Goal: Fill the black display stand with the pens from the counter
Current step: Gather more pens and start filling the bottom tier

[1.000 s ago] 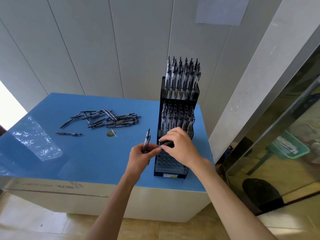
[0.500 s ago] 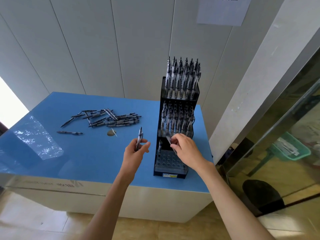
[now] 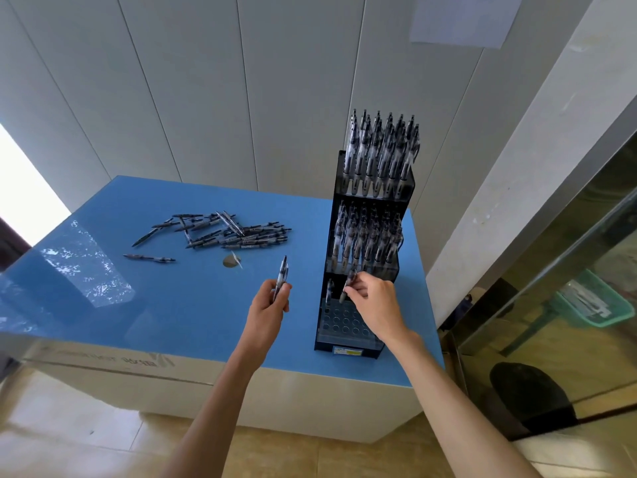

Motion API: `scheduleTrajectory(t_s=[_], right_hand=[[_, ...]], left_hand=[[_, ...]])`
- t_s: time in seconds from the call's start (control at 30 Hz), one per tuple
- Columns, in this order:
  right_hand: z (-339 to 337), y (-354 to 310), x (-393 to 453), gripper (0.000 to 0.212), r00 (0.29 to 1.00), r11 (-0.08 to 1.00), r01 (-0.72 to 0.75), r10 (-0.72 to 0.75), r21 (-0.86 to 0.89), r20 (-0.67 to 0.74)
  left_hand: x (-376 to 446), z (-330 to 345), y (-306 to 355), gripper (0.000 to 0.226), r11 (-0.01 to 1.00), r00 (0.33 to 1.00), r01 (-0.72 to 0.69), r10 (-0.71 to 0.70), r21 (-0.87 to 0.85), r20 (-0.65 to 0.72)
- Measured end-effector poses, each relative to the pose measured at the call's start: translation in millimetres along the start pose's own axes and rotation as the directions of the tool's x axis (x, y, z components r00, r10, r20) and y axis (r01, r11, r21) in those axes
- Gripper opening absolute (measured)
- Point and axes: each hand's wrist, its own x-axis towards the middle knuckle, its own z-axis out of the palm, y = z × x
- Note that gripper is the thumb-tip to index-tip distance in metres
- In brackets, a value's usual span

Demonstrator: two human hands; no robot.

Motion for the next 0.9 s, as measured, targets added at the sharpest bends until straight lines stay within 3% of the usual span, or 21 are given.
scheduleTrajectory(t_s=[0.47,0.7,0.9], right_hand=[[21.0,13.3,1.8,0.008,0.99,0.995,-0.035,0.048,-0.098,0.133],[16.9,12.5,1.4,0.015,0.996,0.998,-0.036,0.041,-0.058,0.075],[18.7,12.7,1.5,0.027,0.996,0.991,-0.037,0.047,-0.126,0.082]], left_hand=[[3.6,3.7,-0.2,0.025,1.0,0.999,-0.021,0.021,-0.006,0.041],[1.7,2.3,3.7,0.025,0.999,0.997,-0.05,0.051,-0.013,0.056],[-1.6,7.3,5.8,0.025,0.999,0.997,-0.047,0.047,0.0,0.067]])
